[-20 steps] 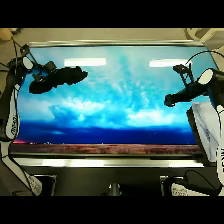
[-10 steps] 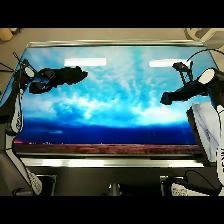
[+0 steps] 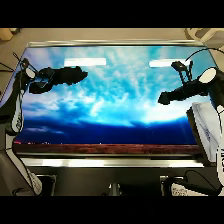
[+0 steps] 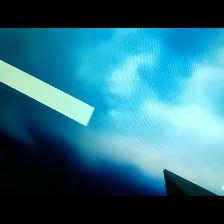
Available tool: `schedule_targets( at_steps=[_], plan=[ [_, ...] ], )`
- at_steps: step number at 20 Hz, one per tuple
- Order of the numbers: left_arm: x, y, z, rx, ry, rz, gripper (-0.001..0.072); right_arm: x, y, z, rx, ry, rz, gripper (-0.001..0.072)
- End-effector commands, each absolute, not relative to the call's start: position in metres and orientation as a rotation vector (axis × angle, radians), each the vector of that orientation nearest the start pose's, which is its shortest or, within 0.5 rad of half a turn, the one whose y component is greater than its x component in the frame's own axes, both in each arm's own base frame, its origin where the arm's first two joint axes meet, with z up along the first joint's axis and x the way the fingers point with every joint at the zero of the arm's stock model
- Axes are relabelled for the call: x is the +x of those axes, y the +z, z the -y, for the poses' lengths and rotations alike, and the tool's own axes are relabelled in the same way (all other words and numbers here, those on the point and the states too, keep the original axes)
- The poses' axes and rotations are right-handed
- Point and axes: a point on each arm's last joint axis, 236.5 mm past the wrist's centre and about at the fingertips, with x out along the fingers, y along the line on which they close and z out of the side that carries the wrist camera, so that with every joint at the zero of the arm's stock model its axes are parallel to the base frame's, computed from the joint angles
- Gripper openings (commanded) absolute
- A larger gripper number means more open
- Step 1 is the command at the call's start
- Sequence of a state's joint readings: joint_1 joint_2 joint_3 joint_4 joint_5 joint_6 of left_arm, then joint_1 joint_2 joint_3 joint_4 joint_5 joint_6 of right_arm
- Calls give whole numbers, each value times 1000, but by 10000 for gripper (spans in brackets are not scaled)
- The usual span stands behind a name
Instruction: Fold the shirts.
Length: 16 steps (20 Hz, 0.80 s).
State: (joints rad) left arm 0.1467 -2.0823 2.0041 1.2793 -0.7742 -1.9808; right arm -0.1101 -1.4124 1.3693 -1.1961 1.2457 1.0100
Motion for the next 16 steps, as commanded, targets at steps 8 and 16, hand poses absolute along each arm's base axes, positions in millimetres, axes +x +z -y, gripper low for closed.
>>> schedule_targets(
  at_steps=[8,16],
  plan=[
    [463,430,140,-166,-448,-152,24,445,234,-11,-395,346,-700,611],
    [326,349,268,-42,-783,-499,24,300,358,-13,-394,216,-526,618]
  ],
)
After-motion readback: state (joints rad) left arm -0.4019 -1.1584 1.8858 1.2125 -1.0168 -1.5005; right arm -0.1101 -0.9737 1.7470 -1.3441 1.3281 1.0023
